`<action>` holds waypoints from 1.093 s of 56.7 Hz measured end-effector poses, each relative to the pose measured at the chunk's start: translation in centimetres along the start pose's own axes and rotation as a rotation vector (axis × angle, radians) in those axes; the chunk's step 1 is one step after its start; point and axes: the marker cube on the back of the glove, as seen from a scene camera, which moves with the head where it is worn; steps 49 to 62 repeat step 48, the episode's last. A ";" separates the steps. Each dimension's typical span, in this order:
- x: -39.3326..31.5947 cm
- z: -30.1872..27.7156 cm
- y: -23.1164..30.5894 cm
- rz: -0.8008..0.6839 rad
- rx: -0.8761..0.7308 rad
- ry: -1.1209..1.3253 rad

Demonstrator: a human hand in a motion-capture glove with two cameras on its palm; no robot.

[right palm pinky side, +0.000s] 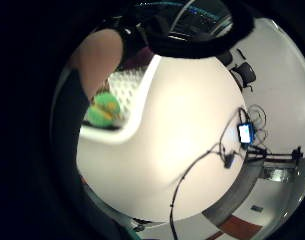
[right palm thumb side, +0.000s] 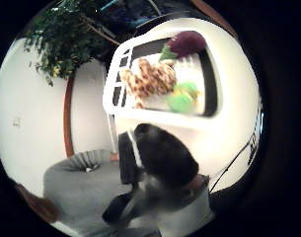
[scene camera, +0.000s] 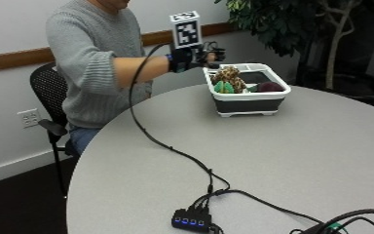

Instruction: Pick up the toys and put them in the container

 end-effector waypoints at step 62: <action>-4.2 10.6 31.1 0.249 0.030 -0.022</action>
